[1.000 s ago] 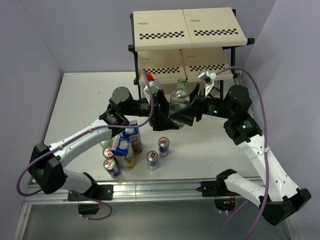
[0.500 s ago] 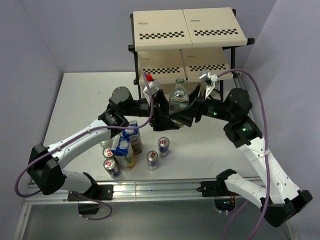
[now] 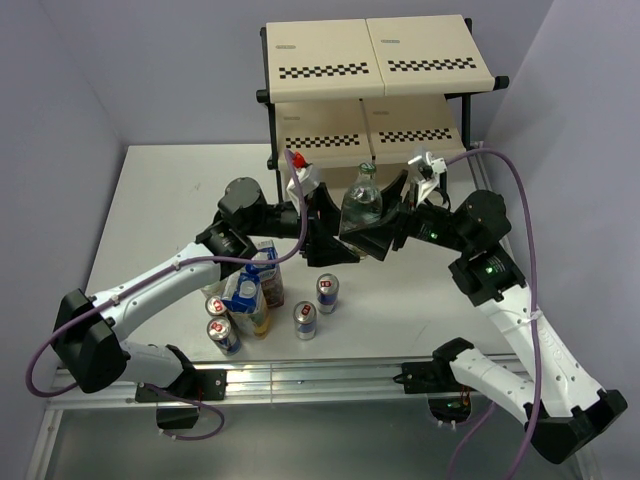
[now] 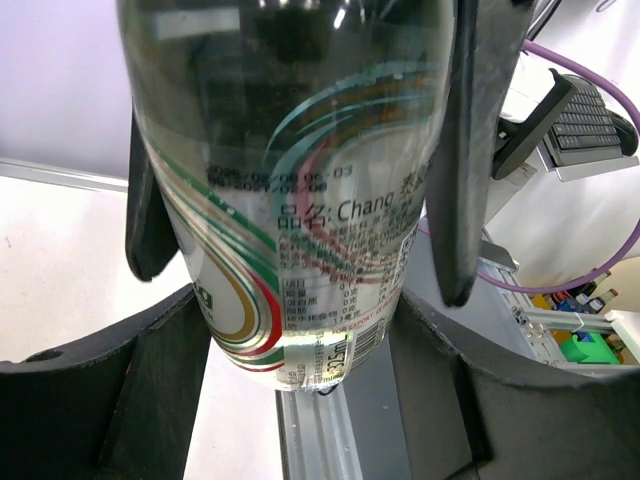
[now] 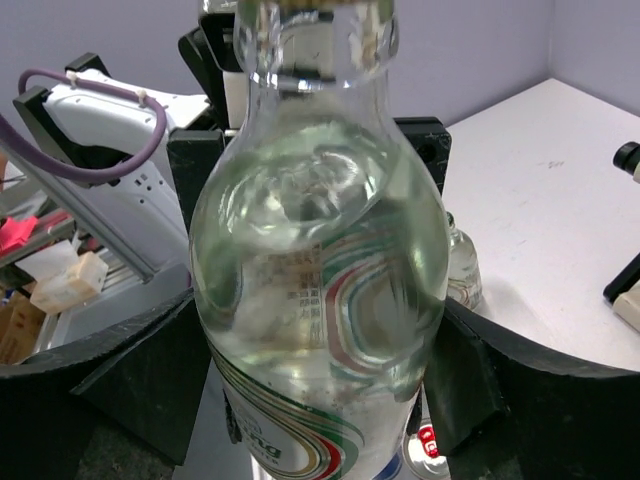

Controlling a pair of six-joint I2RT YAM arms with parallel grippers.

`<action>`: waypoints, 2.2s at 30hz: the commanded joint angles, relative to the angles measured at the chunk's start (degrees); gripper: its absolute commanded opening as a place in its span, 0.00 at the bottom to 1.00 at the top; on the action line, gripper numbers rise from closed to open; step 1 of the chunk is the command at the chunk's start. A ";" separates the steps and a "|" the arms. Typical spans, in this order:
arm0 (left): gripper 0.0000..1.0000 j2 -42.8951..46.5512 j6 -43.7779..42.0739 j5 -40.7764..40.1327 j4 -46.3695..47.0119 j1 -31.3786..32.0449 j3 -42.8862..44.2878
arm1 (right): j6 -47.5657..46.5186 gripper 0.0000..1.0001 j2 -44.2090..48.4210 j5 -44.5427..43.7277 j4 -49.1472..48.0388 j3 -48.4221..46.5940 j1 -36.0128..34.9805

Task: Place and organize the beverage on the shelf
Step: Adjust the drink at the center of the board, then place the drink on the shelf.

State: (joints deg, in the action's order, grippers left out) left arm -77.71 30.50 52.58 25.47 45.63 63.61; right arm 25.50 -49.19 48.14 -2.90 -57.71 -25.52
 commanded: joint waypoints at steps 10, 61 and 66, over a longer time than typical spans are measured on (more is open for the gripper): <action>0.00 0.63 -2.02 -1.16 1.68 0.16 0.46 | -0.18 0.86 2.08 -2.43 -8.97 -2.40 -0.41; 0.78 0.37 -10.55 -13.63 -12.82 -1.51 3.88 | -6.60 0.00 3.83 -16.49 0.55 -9.53 0.73; 0.98 -0.07 -12.04 -19.33 -17.72 -1.51 6.34 | -8.35 0.00 5.15 -27.73 -0.53 -8.21 1.61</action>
State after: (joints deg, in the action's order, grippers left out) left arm -77.73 19.90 40.95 10.87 44.66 66.48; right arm 17.52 -47.13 28.60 8.36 -65.10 -24.58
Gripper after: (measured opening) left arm 0.948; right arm 0.720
